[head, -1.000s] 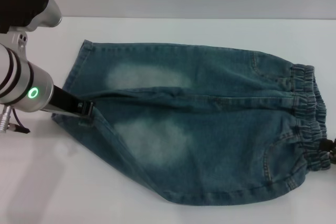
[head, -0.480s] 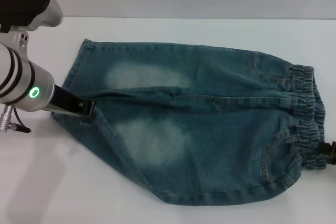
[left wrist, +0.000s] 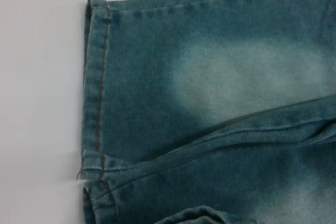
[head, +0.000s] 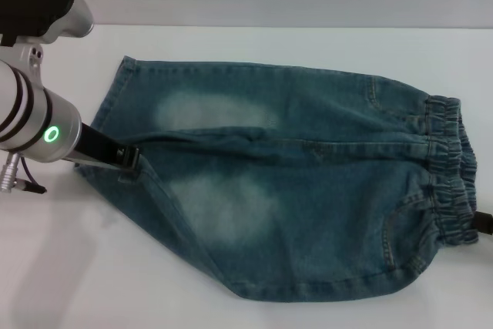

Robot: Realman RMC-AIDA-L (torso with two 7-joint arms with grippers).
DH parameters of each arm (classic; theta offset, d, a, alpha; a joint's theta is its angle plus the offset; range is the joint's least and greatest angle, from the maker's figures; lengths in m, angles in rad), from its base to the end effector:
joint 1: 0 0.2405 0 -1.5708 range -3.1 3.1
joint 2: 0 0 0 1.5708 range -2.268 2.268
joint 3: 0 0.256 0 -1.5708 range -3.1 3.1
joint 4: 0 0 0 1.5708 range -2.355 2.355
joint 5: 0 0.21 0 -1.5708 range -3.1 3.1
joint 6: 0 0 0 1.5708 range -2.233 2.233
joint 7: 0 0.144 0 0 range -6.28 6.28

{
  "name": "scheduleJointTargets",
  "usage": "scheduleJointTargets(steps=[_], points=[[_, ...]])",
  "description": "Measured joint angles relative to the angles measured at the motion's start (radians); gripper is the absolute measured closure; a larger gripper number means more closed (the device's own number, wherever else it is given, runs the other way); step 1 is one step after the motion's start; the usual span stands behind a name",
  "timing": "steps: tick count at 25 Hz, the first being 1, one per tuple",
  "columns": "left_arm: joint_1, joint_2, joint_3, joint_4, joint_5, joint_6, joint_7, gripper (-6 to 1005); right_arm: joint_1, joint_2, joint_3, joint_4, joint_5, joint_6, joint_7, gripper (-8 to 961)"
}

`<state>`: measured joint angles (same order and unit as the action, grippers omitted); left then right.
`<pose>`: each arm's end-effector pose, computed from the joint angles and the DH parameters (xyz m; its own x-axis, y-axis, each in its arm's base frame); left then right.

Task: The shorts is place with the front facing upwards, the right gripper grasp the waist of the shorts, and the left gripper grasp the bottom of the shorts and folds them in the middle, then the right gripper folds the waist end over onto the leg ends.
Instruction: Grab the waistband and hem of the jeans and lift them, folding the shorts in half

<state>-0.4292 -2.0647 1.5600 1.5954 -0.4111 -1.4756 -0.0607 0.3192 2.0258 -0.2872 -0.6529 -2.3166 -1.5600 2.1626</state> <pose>-0.1874 0.3359 0.0112 0.4371 0.8895 0.1331 0.7429 -0.2737 -0.6108 0.3838 0.2489 0.0450 -0.0830 -0.8383 -0.5388 -0.9899 0.0071 0.1414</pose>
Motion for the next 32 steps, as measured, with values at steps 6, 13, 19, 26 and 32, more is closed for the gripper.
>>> scheduleJointTargets(steps=[6,13,19,26,32], points=[[-0.002,0.0,0.0,0.0,-0.002,-0.002,-0.002,933,0.001,-0.001,0.005,0.0,0.0,0.002,-0.012,784],[-0.003,-0.001,0.0,-0.001,-0.002,-0.001,-0.002,932,0.0,-0.001,0.012,-0.007,0.009,0.0,-0.024,955],[-0.003,-0.002,0.014,-0.002,-0.012,0.003,-0.009,931,-0.005,-0.003,0.012,-0.008,0.054,-0.026,-0.042,955],[0.001,-0.002,0.024,-0.002,-0.012,0.007,-0.013,930,-0.007,-0.005,0.014,-0.008,0.06,-0.034,-0.051,954],[0.002,-0.001,0.024,-0.002,-0.012,0.009,-0.013,929,-0.009,-0.011,0.012,-0.001,0.042,-0.035,-0.027,954]])
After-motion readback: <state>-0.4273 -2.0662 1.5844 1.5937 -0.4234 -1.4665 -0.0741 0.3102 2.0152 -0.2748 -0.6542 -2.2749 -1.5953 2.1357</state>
